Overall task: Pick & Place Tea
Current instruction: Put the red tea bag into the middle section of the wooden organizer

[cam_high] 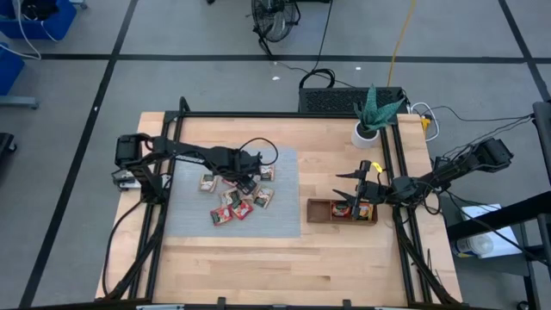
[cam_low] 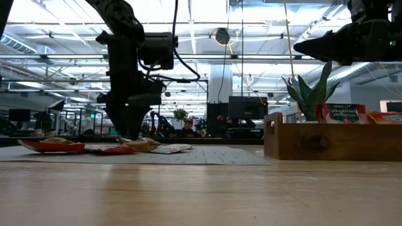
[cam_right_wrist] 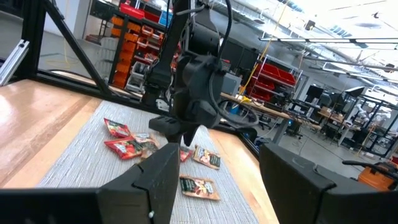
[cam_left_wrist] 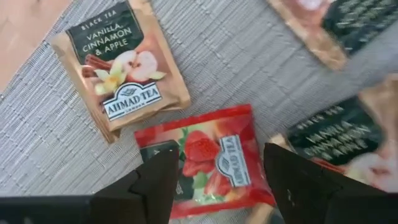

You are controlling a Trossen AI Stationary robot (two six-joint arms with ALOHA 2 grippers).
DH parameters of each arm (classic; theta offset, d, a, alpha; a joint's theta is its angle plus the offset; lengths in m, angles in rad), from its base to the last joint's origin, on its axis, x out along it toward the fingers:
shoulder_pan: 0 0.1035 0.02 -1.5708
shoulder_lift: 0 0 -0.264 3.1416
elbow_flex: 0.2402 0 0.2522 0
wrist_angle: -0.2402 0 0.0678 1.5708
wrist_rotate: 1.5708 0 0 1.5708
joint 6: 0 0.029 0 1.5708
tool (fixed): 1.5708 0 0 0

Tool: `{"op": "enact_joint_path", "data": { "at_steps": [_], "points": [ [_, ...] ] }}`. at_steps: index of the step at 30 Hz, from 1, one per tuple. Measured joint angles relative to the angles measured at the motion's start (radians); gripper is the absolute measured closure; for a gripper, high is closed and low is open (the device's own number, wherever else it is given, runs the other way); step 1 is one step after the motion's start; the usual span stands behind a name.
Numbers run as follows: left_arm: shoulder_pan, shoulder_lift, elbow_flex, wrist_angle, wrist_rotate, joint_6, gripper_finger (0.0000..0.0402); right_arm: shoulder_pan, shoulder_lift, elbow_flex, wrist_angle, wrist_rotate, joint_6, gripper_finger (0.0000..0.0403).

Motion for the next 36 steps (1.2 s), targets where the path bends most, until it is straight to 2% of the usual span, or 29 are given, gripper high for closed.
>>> {"op": "enact_joint_path", "data": {
  "at_steps": [12, 18, 22, 29, 36],
  "points": [
    [0.007, 0.106, 0.005, 0.006, 0.012, -0.025, 0.0165, 0.000, -0.001, 0.000, -0.006, 0.000, 0.003, 0.0200],
    [0.013, 0.121, 0.005, 0.005, 0.033, -0.041, 0.0173, 0.000, -0.001, 0.000, -0.005, 0.000, 0.003, 0.0200],
    [0.013, 0.123, 0.005, 0.014, 0.044, -0.045, 0.0227, 0.000, -0.001, 0.000, -0.005, 0.000, 0.003, 0.0200],
    [0.013, 0.124, 0.003, 0.027, 0.050, -0.032, 0.0378, 0.000, -0.001, 0.000, -0.005, 0.000, 0.008, 0.0200],
    [0.005, 0.115, 0.012, 0.008, 0.035, 0.052, 0.0387, 0.000, -0.001, 0.000, -0.005, 0.000, 0.011, 0.0200]
  ]
}}
